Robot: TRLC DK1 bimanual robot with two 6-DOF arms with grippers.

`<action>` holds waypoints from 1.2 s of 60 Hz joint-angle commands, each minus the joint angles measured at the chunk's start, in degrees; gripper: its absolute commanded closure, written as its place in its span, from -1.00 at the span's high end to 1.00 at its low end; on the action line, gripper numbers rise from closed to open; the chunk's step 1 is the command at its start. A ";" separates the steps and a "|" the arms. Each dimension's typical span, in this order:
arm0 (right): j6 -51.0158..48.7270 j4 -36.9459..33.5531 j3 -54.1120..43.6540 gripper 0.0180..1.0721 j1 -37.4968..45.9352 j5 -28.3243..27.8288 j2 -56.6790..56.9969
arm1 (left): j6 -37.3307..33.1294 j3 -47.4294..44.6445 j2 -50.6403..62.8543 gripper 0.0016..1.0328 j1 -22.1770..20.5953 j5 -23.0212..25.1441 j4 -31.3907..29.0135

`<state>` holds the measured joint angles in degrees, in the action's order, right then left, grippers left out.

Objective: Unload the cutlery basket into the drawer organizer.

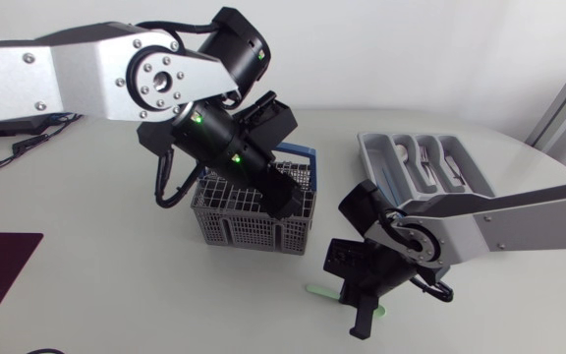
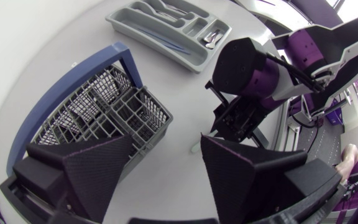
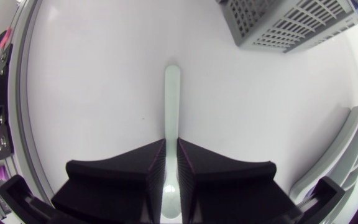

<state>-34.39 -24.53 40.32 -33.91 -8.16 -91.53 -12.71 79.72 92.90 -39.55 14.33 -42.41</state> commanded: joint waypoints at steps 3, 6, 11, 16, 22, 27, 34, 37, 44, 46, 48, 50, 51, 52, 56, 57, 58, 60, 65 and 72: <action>2.14 -0.25 -2.70 -0.13 0.78 2.10 -1.90 | -1.26 -1.41 0.00 0.78 -0.18 0.09 -0.57; 2.05 -0.95 -3.58 0.41 0.07 2.10 1.17 | -1.35 -1.32 0.00 0.78 -0.18 0.09 -0.57; 2.05 -2.36 -4.02 0.74 -0.28 2.10 5.48 | -1.62 -1.41 0.00 0.78 0.00 0.09 -0.57; 1.70 -3.15 -4.10 0.74 0.51 2.19 9.08 | -1.97 -1.50 -0.09 0.78 0.26 0.09 -0.57; 0.55 -3.50 -4.10 0.74 3.50 2.45 11.19 | -2.23 -1.76 -0.35 0.78 0.35 0.09 -0.48; -1.20 -2.98 -4.28 0.74 6.66 3.42 10.75 | -2.32 -2.20 -0.53 0.78 0.44 0.09 -0.48; -3.58 1.33 -5.60 0.74 10.97 4.91 8.12 | -2.58 -2.82 -0.88 0.78 0.61 0.09 -0.48; -4.28 3.88 -6.57 0.74 11.85 6.41 6.80 | -2.67 -2.91 -0.97 0.78 0.79 0.09 -0.48; -4.72 6.34 -7.62 0.74 12.55 7.02 4.95 | -2.76 -3.26 -1.15 0.78 0.70 0.09 -0.48; -4.72 6.34 -7.88 0.74 12.55 7.02 4.60 | -2.76 -3.35 -1.23 0.78 0.70 0.09 -0.48; -4.72 6.34 -8.32 0.74 12.38 7.28 4.51 | -2.76 -3.35 -1.32 0.78 0.70 0.09 -0.48; -4.72 6.25 -8.85 0.74 11.85 7.46 4.51 | -2.76 -3.35 -1.41 0.78 0.70 0.09 -0.48; -4.63 5.81 -9.03 0.74 11.32 7.37 4.69 | -2.76 -3.35 -1.41 0.78 0.79 0.09 -0.48; -4.28 5.37 -9.47 0.74 10.44 7.37 5.22 | -2.76 -3.43 -1.50 0.78 0.79 0.09 -0.48; -2.61 3.62 -10.52 0.74 7.28 7.37 7.06 | -2.76 -3.52 -1.67 0.78 0.79 0.09 -0.48; -1.99 2.74 -10.78 0.74 6.05 7.37 7.94 | -2.76 -3.52 -1.76 0.78 0.79 0.09 -0.48; -1.47 1.95 -10.87 0.74 5.08 7.37 8.47 | -2.76 -3.61 -1.76 0.78 0.79 0.09 -0.48; -0.76 1.07 -10.96 0.74 3.85 7.37 9.35 | -2.85 -3.61 -1.76 0.78 0.79 0.09 -0.48; 1.87 -1.57 -10.52 0.74 -0.10 7.28 10.93 | -2.85 -3.70 -1.76 0.78 0.79 0.09 -0.48; 5.48 -2.71 -9.90 0.74 -6.17 7.11 11.19 | -2.85 -4.14 -2.20 0.78 0.79 0.09 -0.48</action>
<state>-32.38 -26.02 31.64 -36.88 -1.19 -80.62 -14.24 77.43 92.18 -39.16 14.31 -42.41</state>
